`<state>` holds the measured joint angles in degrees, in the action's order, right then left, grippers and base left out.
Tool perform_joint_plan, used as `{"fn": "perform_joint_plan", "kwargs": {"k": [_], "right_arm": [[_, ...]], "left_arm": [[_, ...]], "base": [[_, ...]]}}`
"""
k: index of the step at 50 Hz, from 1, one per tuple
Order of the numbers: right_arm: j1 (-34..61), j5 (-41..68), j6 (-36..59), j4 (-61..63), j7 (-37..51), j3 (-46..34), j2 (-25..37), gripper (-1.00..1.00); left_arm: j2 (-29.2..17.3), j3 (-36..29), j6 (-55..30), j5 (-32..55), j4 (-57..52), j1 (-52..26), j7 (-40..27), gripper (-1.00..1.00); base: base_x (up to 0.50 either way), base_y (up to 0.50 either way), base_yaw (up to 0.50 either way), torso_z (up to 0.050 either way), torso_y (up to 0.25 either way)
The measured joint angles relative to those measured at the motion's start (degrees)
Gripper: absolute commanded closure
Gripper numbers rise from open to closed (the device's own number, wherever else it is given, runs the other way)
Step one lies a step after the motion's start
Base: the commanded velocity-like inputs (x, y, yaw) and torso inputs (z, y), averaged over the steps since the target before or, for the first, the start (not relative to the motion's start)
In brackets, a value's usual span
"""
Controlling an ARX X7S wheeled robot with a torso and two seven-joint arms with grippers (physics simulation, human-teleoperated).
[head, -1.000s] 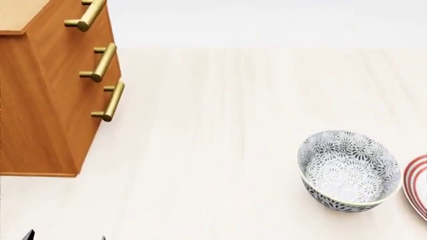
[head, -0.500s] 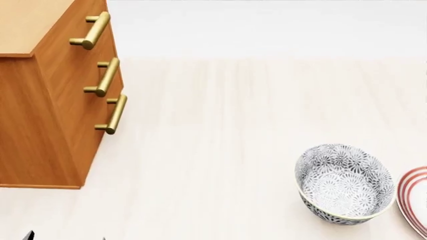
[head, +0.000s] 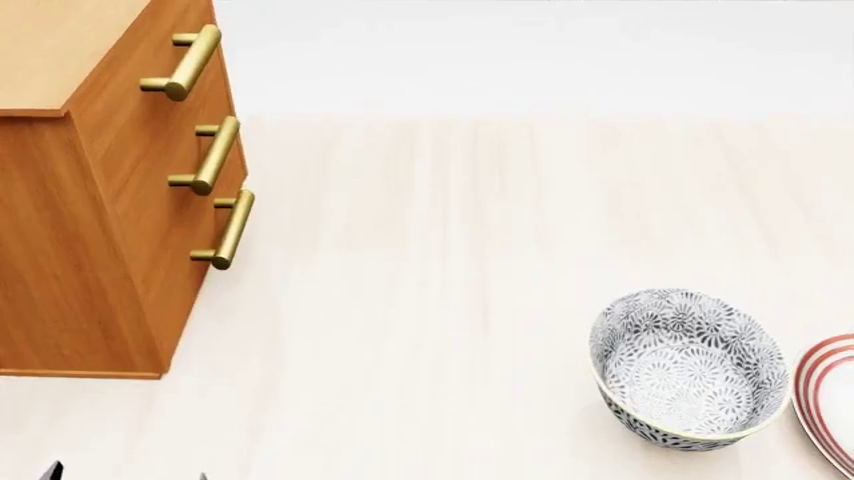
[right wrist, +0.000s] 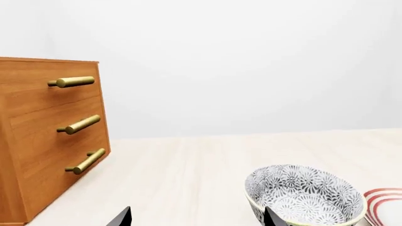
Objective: Put the bowl on top of the cabinet.
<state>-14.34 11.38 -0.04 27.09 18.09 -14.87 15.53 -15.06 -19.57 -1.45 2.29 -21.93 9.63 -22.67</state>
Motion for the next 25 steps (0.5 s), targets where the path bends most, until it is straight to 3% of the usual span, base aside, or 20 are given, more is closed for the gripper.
{"fn": "perform_joint_plan", "kwargs": {"k": [10, 25], "right_arm": [[-0.5, -0.6, -2.7, -0.9, 0.1, -0.1, 0.5, -1.0], [-0.9, -0.6, -4.8, -1.4, 0.4, -0.6, 1.1, -1.0]], "left_arm": [[-0.2, 0.0, -0.1, 0.7, -0.3, 0.0, -0.4, -1.0], [-0.2, -0.1, -1.8, 1.0, -1.2, -0.2, -1.8, -1.0]], "base": [[0.02, 0.0, 0.0, 0.0, 0.0], [0.15, 0.0, 0.0, 0.0, 0.0]]}}
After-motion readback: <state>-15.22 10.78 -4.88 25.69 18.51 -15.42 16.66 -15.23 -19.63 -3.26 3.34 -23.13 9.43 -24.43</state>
